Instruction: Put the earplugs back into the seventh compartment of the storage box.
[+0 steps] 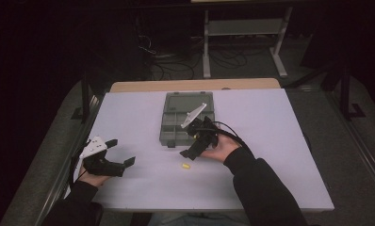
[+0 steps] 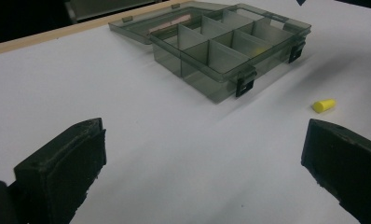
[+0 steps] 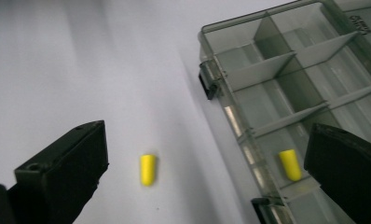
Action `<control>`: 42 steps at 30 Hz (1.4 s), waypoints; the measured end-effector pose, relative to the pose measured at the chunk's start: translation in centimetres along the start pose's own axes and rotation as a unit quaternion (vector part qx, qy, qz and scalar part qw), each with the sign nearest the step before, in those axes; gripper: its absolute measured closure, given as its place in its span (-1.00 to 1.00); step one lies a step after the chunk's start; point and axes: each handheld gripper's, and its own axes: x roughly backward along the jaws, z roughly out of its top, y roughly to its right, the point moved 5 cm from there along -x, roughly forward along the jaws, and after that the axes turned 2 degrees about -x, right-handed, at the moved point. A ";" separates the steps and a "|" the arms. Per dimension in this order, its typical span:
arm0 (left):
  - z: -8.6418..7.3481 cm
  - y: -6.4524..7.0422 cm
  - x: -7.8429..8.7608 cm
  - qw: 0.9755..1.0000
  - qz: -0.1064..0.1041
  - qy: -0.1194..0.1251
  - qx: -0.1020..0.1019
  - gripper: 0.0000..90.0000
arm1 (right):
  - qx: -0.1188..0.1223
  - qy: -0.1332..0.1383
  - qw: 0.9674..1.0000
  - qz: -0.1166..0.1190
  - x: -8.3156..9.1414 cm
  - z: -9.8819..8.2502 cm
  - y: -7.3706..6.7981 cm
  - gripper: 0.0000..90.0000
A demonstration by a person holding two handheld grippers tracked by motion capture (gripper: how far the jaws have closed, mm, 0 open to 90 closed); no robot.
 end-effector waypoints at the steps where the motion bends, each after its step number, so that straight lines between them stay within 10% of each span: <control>1: 0.0 0.0 0.0 1.000 0.000 0.000 0.000 -1.00 | 0.000 0.003 1.000 0.004 -0.1 -0.1 -0.2 -1.00; 26: 0.0 0.1 0.0 1.000 -0.001 -0.001 -0.001 -1.00 | 0.028 -0.033 0.998 0.038 -3.9 -3.3 -2.7 -0.90; 42: 0.0 0.1 0.0 1.000 -0.004 0.001 -0.002 -1.00 | 0.040 -0.054 0.996 0.056 -4.5 -3.6 -3.0 0.25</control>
